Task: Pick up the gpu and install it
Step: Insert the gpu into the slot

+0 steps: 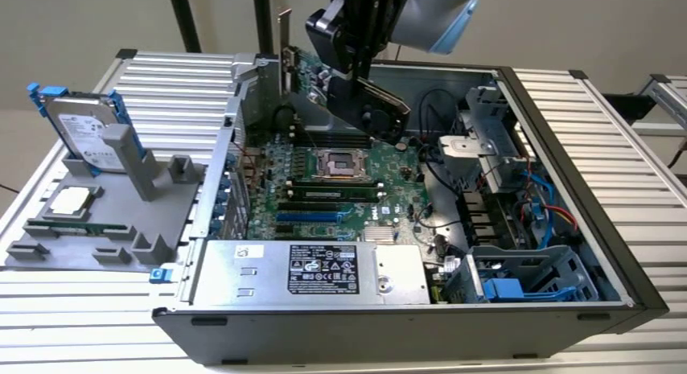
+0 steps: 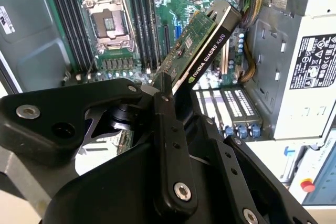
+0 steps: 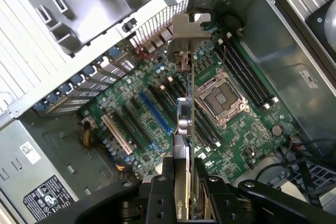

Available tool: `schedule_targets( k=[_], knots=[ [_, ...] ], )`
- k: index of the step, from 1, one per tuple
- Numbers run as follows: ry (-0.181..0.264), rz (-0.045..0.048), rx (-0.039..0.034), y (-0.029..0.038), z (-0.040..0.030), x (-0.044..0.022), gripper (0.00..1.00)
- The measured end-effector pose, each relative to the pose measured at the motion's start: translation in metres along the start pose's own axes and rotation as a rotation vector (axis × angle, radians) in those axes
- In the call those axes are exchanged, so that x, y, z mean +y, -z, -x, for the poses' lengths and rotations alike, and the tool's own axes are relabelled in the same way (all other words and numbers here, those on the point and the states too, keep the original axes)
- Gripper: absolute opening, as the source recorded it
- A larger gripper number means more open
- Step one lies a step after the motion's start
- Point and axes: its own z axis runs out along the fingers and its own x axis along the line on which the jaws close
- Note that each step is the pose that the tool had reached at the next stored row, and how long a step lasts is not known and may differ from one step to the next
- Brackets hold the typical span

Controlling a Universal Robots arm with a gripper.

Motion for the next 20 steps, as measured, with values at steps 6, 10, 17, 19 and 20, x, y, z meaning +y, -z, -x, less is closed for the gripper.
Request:
schedule_targets(
  k=[6,10,17,19,20],
  knots=[
    [0.007,0.0001,0.0004,0.0,0.0,0.0,0.0],
    [0.012,0.0002,0.0006,0.0,0.0,0.0,0.0],
    [0.02,0.0004,0.0011,0.0,0.0,0.0,0.0],
    [0.022,0.0004,0.0012,0.0,0.0,0.0,0.0],
    [0.024,0.0004,0.0013,0.0,0.0,0.0,0.0]
  ],
)
